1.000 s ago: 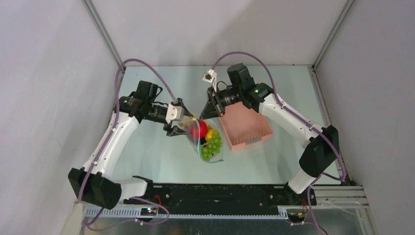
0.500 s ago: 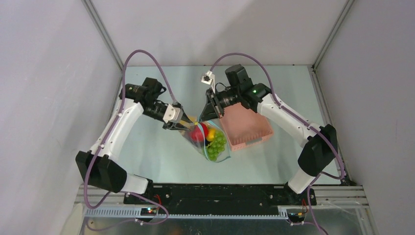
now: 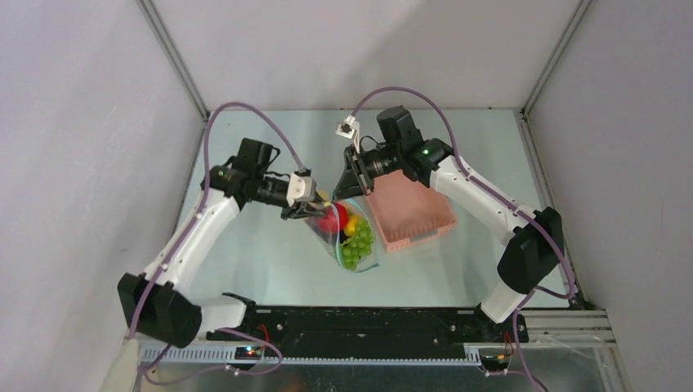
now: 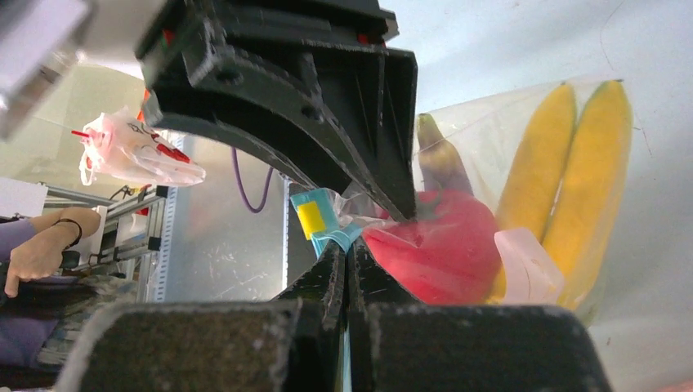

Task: Place the food in the zip-top bag and seal the zipper

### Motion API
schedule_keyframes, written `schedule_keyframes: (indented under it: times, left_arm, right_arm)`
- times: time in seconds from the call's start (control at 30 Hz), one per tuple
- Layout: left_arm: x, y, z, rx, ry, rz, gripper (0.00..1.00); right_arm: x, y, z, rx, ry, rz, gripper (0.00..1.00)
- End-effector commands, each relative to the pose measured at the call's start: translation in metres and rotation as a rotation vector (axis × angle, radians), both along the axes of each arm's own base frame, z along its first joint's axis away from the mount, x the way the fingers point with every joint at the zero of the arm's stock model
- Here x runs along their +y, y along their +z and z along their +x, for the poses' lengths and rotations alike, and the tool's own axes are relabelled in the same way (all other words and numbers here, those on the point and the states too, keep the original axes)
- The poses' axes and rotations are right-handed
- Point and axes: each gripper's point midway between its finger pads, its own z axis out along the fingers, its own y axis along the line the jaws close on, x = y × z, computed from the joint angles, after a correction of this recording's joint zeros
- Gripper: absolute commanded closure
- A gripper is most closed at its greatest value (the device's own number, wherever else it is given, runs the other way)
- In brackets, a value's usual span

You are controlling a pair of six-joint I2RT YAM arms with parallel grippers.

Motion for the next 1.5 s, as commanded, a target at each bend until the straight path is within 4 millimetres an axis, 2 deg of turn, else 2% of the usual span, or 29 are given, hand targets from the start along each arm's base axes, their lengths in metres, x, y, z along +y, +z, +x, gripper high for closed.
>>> schedule_keyframes:
  times: [0.0, 0.2, 0.53, 0.6, 0.7, 0.8, 0.9, 0.93, 0.97, 1.0, 1.07, 1.17, 1.3, 1.47]
  left_arm:
    - [-0.014, 0.02, 0.033, -0.148, 0.199, -0.078, 0.67]
    - [-0.011, 0.021, 0.017, -0.214, 0.184, -0.124, 0.71]
    - [-0.019, 0.033, 0.026, -0.129, 0.211, -0.151, 0.71]
    - [-0.02, 0.034, 0.025, -0.129, 0.195, -0.155, 0.76]
    - [-0.02, 0.034, 0.022, -0.136, 0.178, -0.158, 0.97]
    - [-0.019, 0.034, 0.018, -0.149, 0.164, -0.158, 1.0]
    - [-0.018, 0.041, 0.018, -0.141, 0.196, -0.172, 1.0]
    - [-0.018, 0.05, 0.022, -0.165, 0.216, -0.191, 1.0]
    - [-0.016, 0.052, 0.027, -0.125, 0.281, -0.195, 1.0]
    - [-0.016, 0.062, 0.034, -0.147, 0.321, -0.223, 1.0]
    - [-0.01, 0.07, 0.047, -0.093, 0.455, -0.249, 1.0]
    - [0.0, 0.078, 0.061, -0.086, 0.57, -0.243, 1.0]
    - [-0.001, 0.098, 0.059, -0.044, 0.624, -0.25, 1.0]
    - [-0.005, 0.111, 0.058, -0.048, 0.701, -0.267, 1.0]
  right_arm:
    - [0.007, 0.031, -0.004, -0.07, 0.034, 0.092, 1.0]
    - [0.008, 0.028, -0.004, -0.064, 0.036, 0.087, 1.0]
    - [0.009, 0.026, -0.011, -0.07, 0.048, 0.08, 1.0]
    - [0.008, 0.027, -0.011, -0.076, 0.047, 0.088, 1.0]
    - [0.007, 0.029, -0.009, -0.077, 0.037, 0.091, 1.0]
    - [0.005, 0.026, -0.004, -0.069, 0.015, 0.081, 0.99]
    - [-0.001, 0.017, 0.01, -0.071, -0.065, 0.038, 0.86]
    - [-0.005, 0.016, 0.015, -0.082, -0.089, 0.03, 0.8]
    - [-0.009, 0.009, 0.019, -0.082, -0.124, 0.002, 0.74]
    - [-0.014, 0.012, 0.021, -0.104, -0.143, 0.0, 0.61]
    - [-0.024, 0.009, 0.023, -0.14, -0.185, -0.023, 0.52]
    - [-0.042, 0.011, 0.019, -0.196, -0.249, -0.044, 0.46]
    - [-0.062, 0.018, 0.018, -0.287, -0.318, -0.06, 0.34]
    - [-0.079, 0.034, 0.016, -0.392, -0.39, -0.045, 0.29]
